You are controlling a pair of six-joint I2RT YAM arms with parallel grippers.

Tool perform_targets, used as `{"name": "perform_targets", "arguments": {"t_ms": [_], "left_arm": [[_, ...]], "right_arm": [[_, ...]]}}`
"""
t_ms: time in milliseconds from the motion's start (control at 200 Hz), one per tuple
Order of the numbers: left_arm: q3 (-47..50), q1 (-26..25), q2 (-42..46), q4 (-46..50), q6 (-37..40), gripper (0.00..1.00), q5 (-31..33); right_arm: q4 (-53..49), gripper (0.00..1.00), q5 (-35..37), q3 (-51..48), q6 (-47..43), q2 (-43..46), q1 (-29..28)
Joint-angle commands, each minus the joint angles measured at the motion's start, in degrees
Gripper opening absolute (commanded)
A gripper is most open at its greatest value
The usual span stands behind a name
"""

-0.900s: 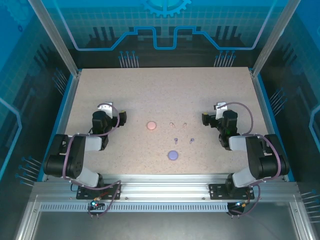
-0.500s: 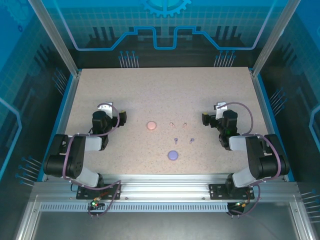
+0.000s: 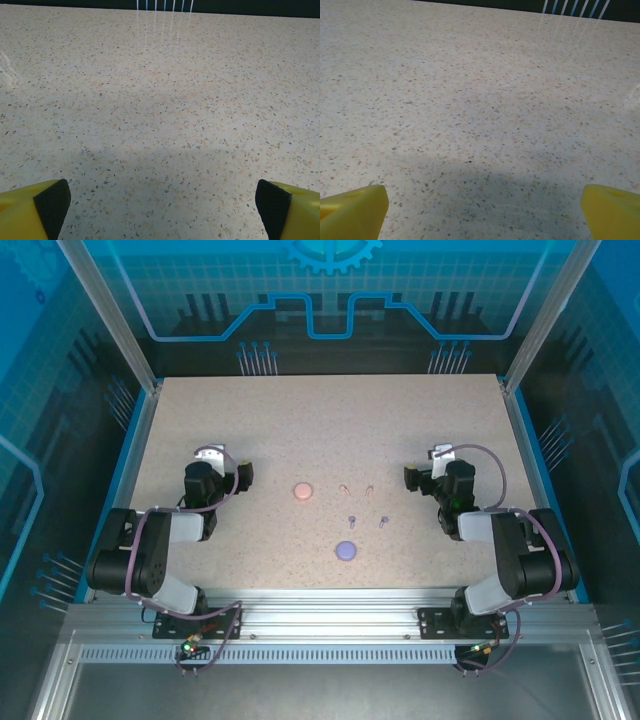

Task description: Insert the wireless bluetooth earbuds into the charging case

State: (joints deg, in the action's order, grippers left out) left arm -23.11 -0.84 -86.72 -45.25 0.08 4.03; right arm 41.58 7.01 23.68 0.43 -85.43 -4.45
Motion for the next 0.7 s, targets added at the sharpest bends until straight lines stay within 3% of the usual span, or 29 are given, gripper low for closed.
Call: {"name": "perform_targets", "arguments": {"t_ms": [0, 150, 305, 460, 695], "left_arm": [[-0.6, 0.81, 2.05, 1.5, -1.24, 0.99, 1.22], [-3.59, 0.79, 9.12, 13.64, -1.51, 0.99, 4.56], [-4.52, 0.69, 19.04, 22.64, -1.96, 0.99, 5.41], [-9.3, 0.67, 27.89, 37.1, -8.88, 0.99, 3.91], [-18.59, -0.37, 29.78, 54.46, -21.71, 0.99, -4.17]], "right_arm": [[-6.55, 1.0, 6.84, 2.73, 1.29, 6.15, -0.59], [-27.18, 1.0, 11.42, 11.83, 8.09, 11.85, -0.39], [-51.09, 1.0, 16.33, 23.03, 30.09, 12.4, 1.77], [-58.88, 1.0, 6.11, 29.35, 28.59, 10.58, 1.7], [-78.79, 0.93, 2.49, 38.23, 30.93, 8.21, -6.02]]}}
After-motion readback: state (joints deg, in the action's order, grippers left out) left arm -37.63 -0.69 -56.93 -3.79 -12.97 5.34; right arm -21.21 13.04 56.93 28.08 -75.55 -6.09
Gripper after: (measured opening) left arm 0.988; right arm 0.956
